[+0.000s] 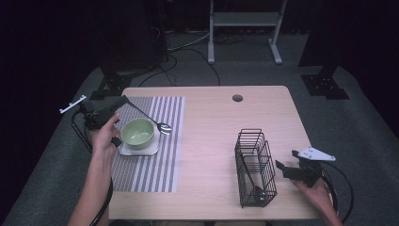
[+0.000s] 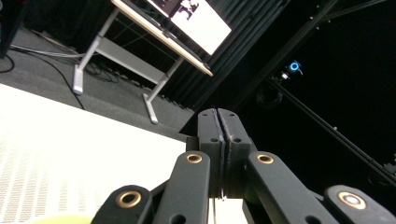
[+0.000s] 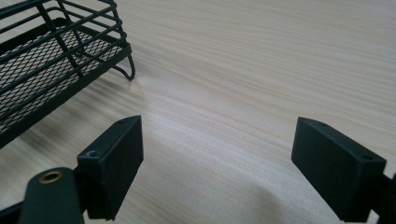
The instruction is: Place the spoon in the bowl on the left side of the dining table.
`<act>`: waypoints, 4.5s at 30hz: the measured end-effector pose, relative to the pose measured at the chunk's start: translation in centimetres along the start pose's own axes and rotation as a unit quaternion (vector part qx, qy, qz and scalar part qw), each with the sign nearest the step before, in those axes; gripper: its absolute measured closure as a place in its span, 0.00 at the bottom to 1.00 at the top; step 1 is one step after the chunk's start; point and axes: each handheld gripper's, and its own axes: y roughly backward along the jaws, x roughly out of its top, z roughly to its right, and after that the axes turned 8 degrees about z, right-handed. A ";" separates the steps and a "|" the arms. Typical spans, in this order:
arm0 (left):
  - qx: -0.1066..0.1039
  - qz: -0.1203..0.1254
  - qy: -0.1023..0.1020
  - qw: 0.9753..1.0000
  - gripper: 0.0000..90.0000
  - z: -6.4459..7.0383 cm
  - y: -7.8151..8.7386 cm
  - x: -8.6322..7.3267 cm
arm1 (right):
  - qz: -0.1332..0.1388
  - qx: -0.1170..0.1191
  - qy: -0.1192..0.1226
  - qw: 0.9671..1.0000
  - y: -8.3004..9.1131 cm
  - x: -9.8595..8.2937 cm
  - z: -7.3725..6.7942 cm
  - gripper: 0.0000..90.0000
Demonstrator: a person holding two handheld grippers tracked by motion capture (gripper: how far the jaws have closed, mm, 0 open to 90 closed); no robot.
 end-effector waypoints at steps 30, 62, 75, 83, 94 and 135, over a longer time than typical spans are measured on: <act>0.062 0.033 0.004 0.998 1.00 -4.1 4.0 2.0 | -0.002 -0.002 -0.001 1.000 0.0 0.0 0.0 0.17; 0.140 0.058 0.008 0.988 1.00 -8.3 5.9 0.7 | 0.000 0.001 0.000 1.000 0.0 0.0 0.0 0.17; 0.150 0.050 0.005 0.987 1.00 -8.8 5.1 -0.3 | 0.001 0.003 -0.001 1.000 0.0 0.0 0.1 0.17; 0.157 0.048 0.014 0.986 0.99 -9.6 5.5 -0.9 | 0.001 0.003 -0.001 1.000 0.0 0.0 0.0 0.17; 0.146 0.035 0.016 0.988 0.97 -10.0 5.0 -1.7 | 0.006 0.007 -0.005 1.000 0.1 0.0 0.1 0.17; 0.099 -0.011 -0.045 0.994 0.11 -7.6 9.1 -1.5 | 0.002 -0.006 0.002 1.000 0.0 0.0 -0.1 0.17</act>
